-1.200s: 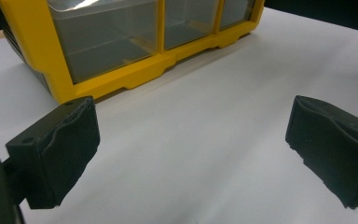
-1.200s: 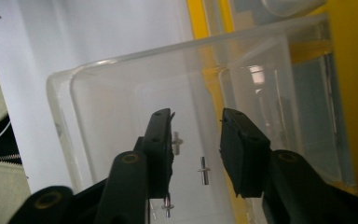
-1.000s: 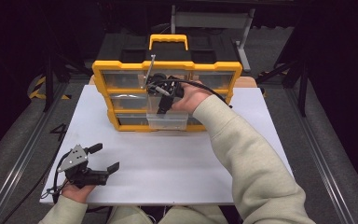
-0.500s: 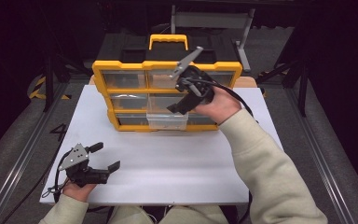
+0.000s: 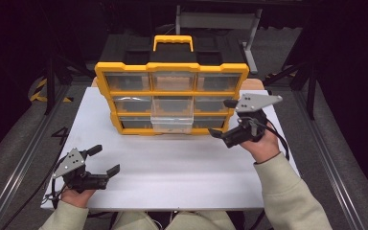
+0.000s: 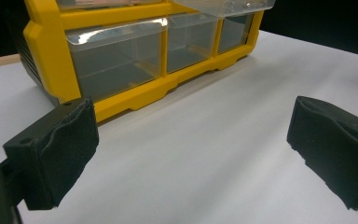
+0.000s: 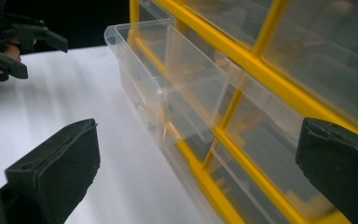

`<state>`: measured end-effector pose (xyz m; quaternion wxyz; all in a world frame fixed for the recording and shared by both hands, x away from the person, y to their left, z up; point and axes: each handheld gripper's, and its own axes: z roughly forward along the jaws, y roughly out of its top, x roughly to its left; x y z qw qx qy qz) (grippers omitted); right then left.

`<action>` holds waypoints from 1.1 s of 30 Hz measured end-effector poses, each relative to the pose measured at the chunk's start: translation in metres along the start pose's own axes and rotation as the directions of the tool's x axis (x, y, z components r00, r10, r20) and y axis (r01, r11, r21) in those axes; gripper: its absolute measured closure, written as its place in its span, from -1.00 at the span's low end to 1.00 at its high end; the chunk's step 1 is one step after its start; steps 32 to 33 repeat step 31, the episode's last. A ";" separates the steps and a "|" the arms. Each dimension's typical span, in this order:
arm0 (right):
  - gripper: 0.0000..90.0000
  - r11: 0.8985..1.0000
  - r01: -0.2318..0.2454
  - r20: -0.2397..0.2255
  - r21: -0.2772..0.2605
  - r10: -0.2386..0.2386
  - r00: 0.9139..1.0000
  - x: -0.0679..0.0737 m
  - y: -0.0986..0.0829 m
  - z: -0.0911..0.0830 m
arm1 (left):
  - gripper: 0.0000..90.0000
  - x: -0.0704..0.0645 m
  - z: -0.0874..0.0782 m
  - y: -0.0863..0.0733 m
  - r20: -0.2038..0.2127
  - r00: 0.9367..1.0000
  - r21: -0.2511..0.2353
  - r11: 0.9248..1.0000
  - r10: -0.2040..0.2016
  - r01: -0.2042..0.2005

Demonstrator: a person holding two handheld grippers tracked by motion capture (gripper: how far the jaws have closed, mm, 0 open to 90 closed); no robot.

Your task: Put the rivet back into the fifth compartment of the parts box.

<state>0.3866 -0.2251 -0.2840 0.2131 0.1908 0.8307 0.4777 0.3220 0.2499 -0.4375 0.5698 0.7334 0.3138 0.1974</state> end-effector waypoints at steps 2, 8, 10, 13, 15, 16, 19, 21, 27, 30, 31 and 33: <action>-1.00 0.998 -0.048 0.049 -0.047 0.050 0.998 0.002 -0.029 -0.010 | -0.94 0.001 -0.003 0.001 -0.007 1.000 -0.013 1.000 0.002 -0.002; -1.00 0.982 -0.123 0.112 -0.145 0.140 0.984 0.004 -0.077 -0.028 | -0.94 0.003 -0.006 0.002 -0.009 1.000 -0.033 0.999 0.003 -0.003; -1.00 0.979 -0.123 0.126 -0.161 0.144 0.982 0.004 -0.096 -0.034 | -0.94 0.003 -0.006 0.002 -0.009 1.000 -0.030 1.000 0.006 -0.006; -1.00 0.980 -0.123 0.118 -0.157 0.143 0.983 0.005 -0.118 -0.037 | -0.94 0.004 -0.008 0.003 -0.013 1.000 -0.036 0.999 0.015 -0.015; -1.00 0.979 -0.120 0.123 -0.164 0.141 0.982 0.006 -0.132 -0.038 | -0.94 0.005 -0.009 0.003 -0.008 1.000 -0.036 0.999 0.018 -0.018; -1.00 0.977 -0.126 0.124 -0.173 0.149 0.981 0.006 -0.138 -0.039 | -0.94 0.006 -0.009 0.003 -0.010 1.000 -0.041 0.999 0.017 -0.017; -1.00 0.968 -0.139 0.119 -0.208 0.166 0.979 0.007 -0.149 -0.041 | -0.94 0.007 -0.009 0.003 -0.009 1.000 -0.043 0.999 0.013 -0.014; -1.00 0.968 -0.124 0.145 -0.217 0.157 0.977 0.008 -0.157 -0.042 | -0.94 0.008 -0.009 0.002 -0.005 1.000 -0.042 0.999 0.012 -0.013; -1.00 0.968 -0.111 0.160 -0.224 0.149 0.976 0.012 -0.166 -0.041 | -0.94 0.012 -0.010 0.000 -0.001 1.000 -0.063 0.998 -0.018 0.018; -1.00 0.971 -0.128 0.139 -0.200 0.158 0.978 0.011 -0.167 -0.038 | -0.95 0.013 -0.009 -0.001 0.000 1.000 -0.059 0.998 -0.022 0.022; -1.00 0.971 -0.131 0.134 -0.202 0.160 0.978 0.011 -0.167 -0.037 | -0.95 0.013 -0.009 -0.001 0.000 1.000 -0.059 0.998 -0.022 0.022; -1.00 0.971 -0.131 0.134 -0.202 0.160 0.978 0.011 -0.167 -0.037 | -0.95 0.013 -0.009 -0.001 0.000 1.000 -0.059 0.998 -0.022 0.022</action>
